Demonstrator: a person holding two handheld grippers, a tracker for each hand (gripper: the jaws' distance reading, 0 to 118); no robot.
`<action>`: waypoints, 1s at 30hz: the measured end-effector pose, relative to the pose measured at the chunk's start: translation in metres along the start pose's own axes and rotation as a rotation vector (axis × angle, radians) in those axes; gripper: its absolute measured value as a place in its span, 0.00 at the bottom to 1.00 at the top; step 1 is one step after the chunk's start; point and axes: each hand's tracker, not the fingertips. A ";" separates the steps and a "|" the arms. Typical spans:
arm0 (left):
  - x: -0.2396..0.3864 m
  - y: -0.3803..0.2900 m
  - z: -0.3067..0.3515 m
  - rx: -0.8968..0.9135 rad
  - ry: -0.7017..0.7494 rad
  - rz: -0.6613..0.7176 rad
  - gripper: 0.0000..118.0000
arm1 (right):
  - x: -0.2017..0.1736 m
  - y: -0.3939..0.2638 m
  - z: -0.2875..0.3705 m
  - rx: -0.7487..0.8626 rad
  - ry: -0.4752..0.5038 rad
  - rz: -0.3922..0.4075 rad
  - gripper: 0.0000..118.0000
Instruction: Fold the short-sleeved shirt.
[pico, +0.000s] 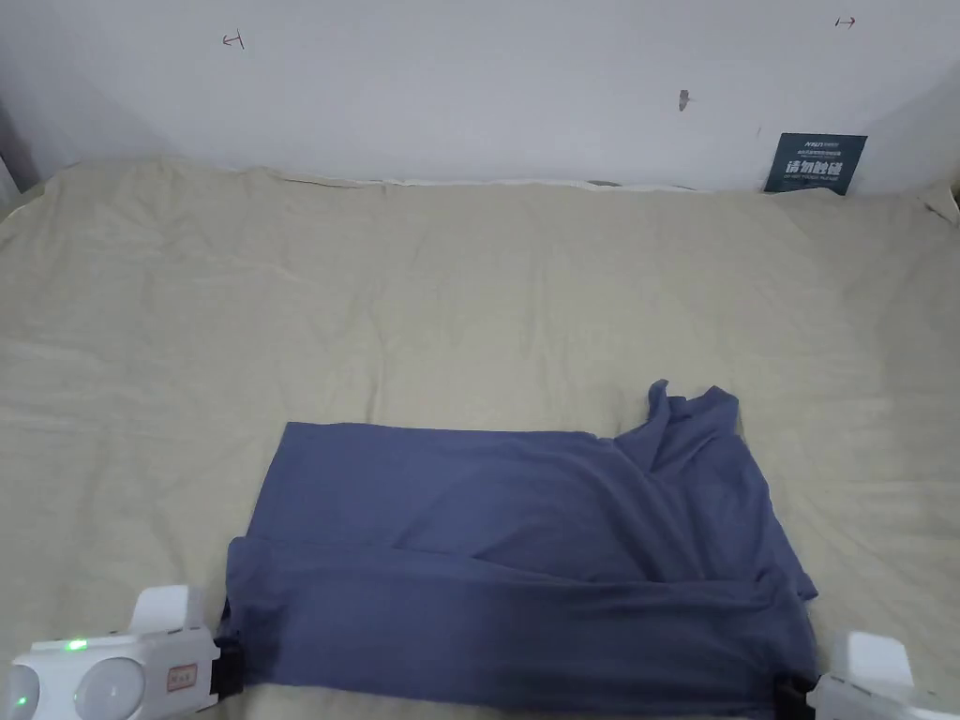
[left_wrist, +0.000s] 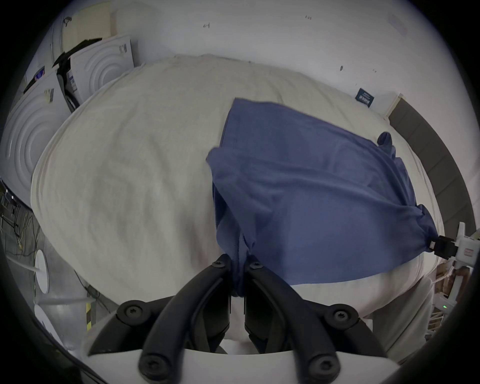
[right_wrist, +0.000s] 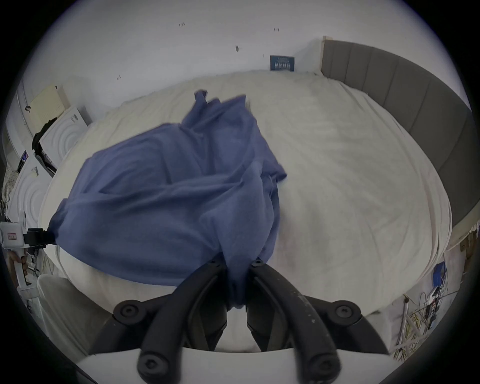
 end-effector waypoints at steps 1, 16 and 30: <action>-0.001 -0.005 -0.002 -0.008 0.005 0.000 0.07 | 0.000 -0.006 -0.003 -0.010 -0.002 -0.004 0.12; 0.040 0.032 0.057 0.201 -0.066 0.003 0.98 | -0.016 0.046 0.061 0.302 -0.007 0.022 0.84; 0.126 0.077 0.160 0.960 0.066 -0.149 0.88 | -0.085 0.101 0.174 0.889 -0.079 0.104 0.78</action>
